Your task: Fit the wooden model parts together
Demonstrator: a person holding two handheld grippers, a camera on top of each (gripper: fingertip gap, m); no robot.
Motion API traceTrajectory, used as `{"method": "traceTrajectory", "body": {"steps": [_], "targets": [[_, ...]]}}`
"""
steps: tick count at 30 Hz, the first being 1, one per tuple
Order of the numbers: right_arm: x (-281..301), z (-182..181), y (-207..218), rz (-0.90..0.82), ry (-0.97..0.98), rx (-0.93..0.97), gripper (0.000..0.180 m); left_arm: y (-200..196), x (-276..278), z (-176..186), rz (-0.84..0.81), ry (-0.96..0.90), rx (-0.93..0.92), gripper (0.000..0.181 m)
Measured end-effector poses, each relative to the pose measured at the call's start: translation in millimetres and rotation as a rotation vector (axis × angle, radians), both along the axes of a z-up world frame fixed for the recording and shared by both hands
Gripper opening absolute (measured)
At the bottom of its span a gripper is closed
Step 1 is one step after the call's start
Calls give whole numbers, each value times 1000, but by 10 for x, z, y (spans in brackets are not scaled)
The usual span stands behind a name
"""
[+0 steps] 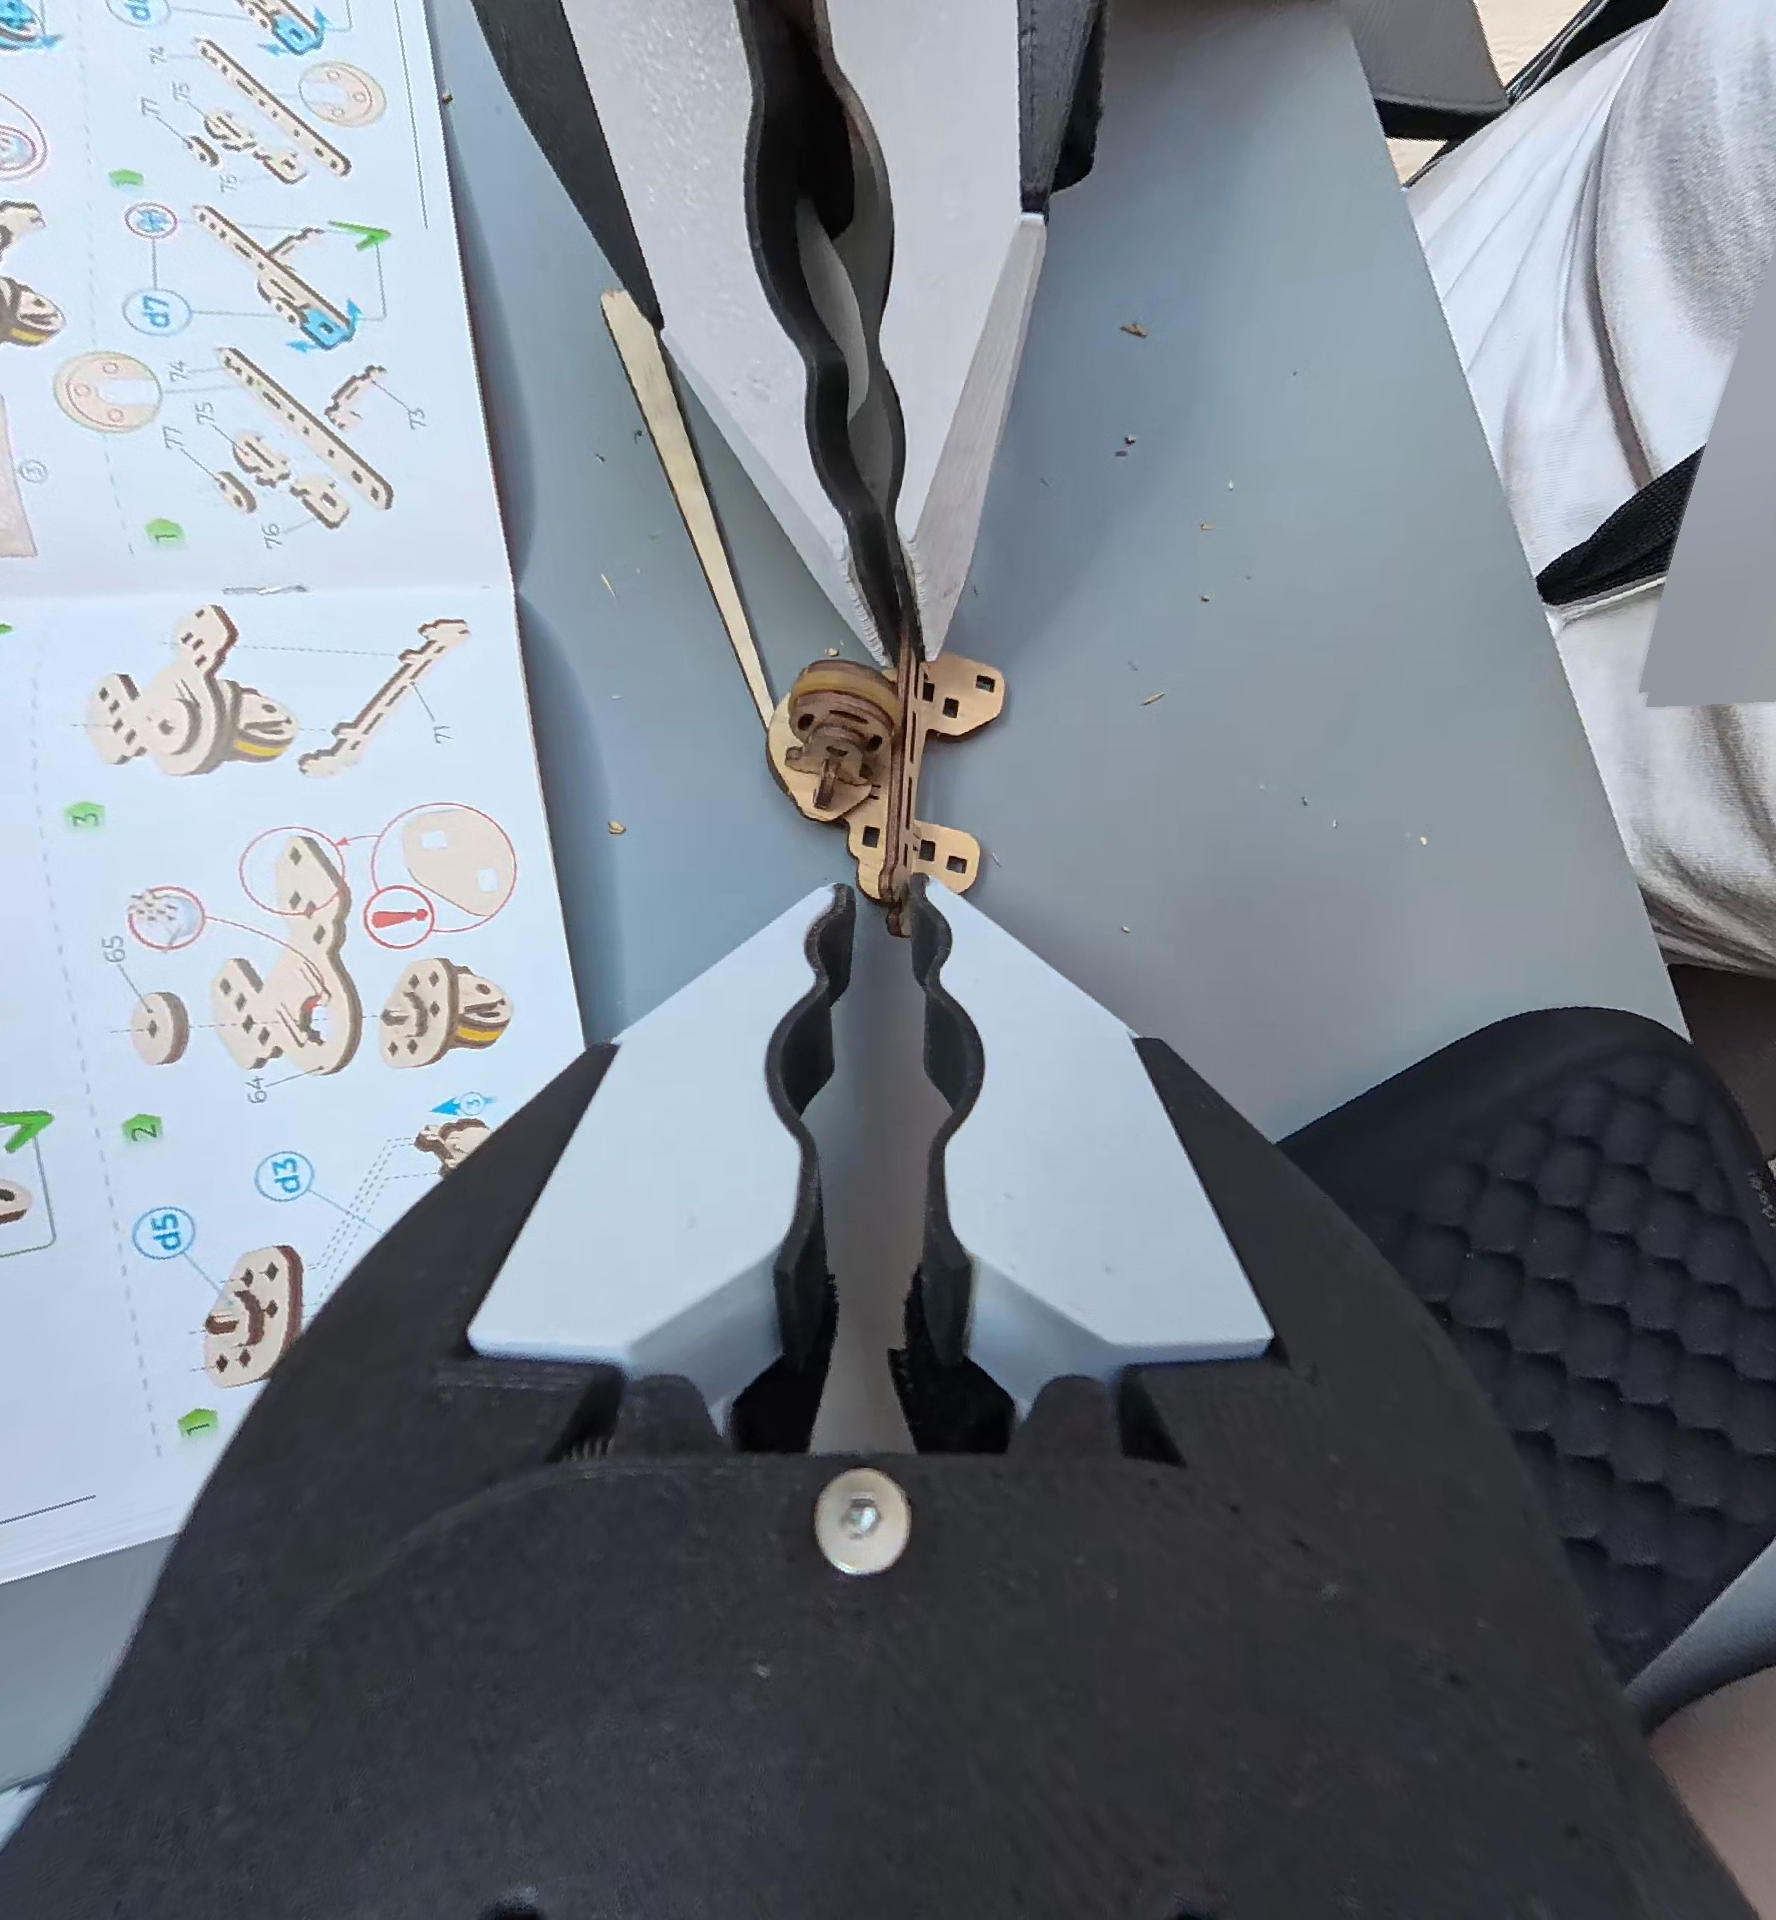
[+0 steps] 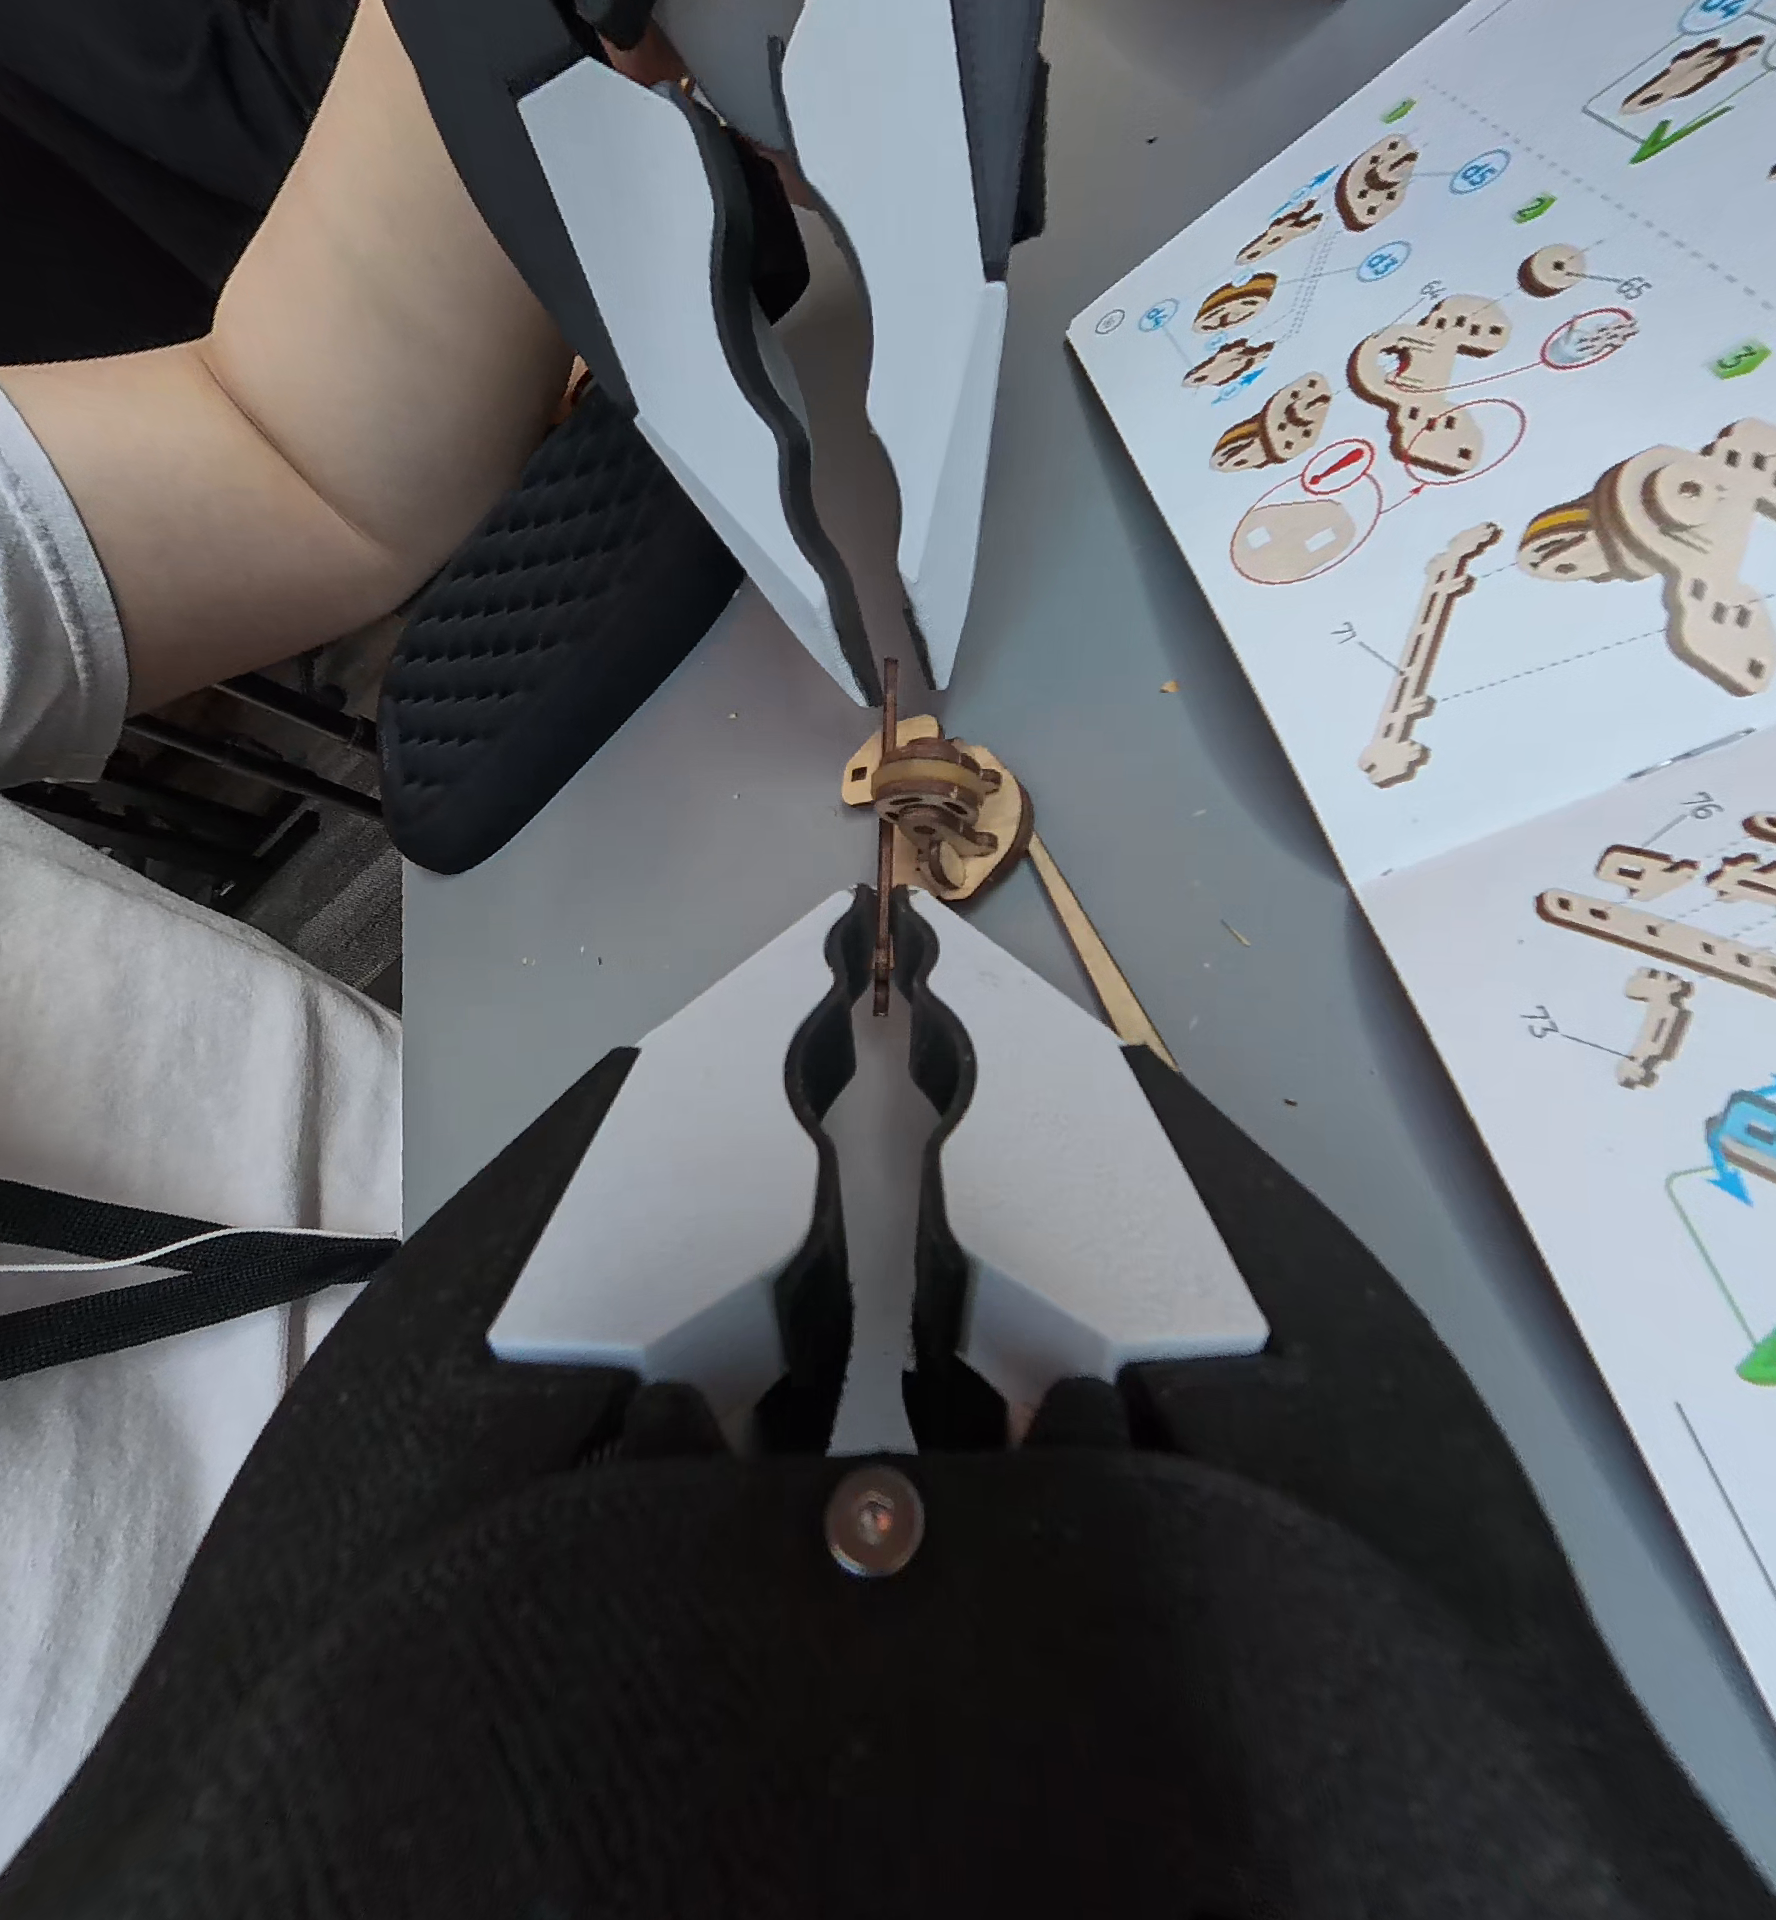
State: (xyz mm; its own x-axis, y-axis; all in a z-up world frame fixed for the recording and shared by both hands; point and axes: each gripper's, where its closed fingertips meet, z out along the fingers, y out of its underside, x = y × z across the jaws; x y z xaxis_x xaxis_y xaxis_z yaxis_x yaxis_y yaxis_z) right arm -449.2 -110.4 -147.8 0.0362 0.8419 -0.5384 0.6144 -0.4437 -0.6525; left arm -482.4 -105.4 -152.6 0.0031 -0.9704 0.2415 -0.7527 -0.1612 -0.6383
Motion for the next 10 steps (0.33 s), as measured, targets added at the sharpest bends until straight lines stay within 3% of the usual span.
{"method": "traceTrajectory", "body": {"steps": [10], "targets": [[92,-9,60,18,-37,91,2,-51,91,-13,-17,-9,-16,2]]}}
